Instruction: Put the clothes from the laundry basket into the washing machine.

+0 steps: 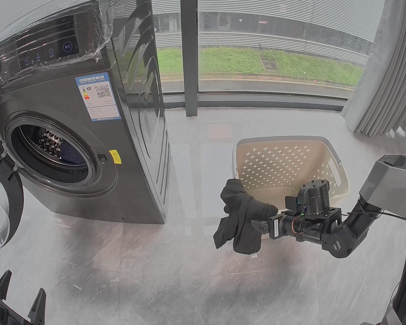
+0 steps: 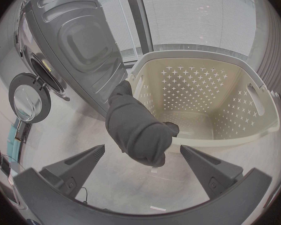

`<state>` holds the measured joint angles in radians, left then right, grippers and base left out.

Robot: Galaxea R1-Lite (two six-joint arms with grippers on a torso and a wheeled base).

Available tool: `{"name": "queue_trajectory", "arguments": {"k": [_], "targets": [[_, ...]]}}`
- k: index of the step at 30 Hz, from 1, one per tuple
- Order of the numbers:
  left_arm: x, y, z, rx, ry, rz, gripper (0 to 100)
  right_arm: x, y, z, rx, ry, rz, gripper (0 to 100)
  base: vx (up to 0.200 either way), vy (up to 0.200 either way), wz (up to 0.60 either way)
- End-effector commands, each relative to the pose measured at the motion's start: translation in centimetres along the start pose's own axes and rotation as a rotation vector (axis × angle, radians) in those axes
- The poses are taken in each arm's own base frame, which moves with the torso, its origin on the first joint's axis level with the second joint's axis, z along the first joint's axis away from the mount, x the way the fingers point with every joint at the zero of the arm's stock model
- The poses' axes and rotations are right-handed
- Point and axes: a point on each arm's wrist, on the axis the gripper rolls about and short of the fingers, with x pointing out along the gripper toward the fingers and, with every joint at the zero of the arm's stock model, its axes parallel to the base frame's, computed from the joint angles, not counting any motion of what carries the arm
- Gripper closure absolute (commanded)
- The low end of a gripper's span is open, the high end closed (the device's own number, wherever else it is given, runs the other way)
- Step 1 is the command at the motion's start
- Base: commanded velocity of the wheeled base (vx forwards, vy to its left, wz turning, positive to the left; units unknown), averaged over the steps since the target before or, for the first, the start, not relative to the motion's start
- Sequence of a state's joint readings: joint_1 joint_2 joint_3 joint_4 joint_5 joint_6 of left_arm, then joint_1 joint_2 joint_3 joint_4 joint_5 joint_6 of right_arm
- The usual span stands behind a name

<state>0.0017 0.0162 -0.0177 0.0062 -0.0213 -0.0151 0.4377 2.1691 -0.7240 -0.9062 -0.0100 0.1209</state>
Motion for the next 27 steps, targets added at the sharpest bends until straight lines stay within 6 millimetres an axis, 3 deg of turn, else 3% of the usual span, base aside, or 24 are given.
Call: {"name": "queue_trajectory", "arguments": {"k": [1, 20, 21, 27], "targets": [[0.0, 0.0, -0.5, 0.0, 0.001, 0.0, 0, -0.3, 0.0, 0.1, 0.0, -0.003, 0.002, 0, 0.0, 0.0, 0.0], [0.0, 0.0, -0.5, -0.003, 0.001, 0.0, 0, 0.7, 0.3, -0.8, -0.006, 0.008, -0.004, 0, 0.0, 0.0, 0.0], [0.0, 0.0, -0.5, -0.003, 0.001, 0.0, 0, 0.9, 0.3, -0.9, -0.006, 0.001, -0.009, 100, 0.0, 0.0, 0.0], [0.0, 0.0, -0.5, -0.003, 0.001, 0.0, 0, 1.0, 0.3, -1.1, -0.007, -0.003, -0.01, 100, 0.0, 0.0, 0.0]]}}
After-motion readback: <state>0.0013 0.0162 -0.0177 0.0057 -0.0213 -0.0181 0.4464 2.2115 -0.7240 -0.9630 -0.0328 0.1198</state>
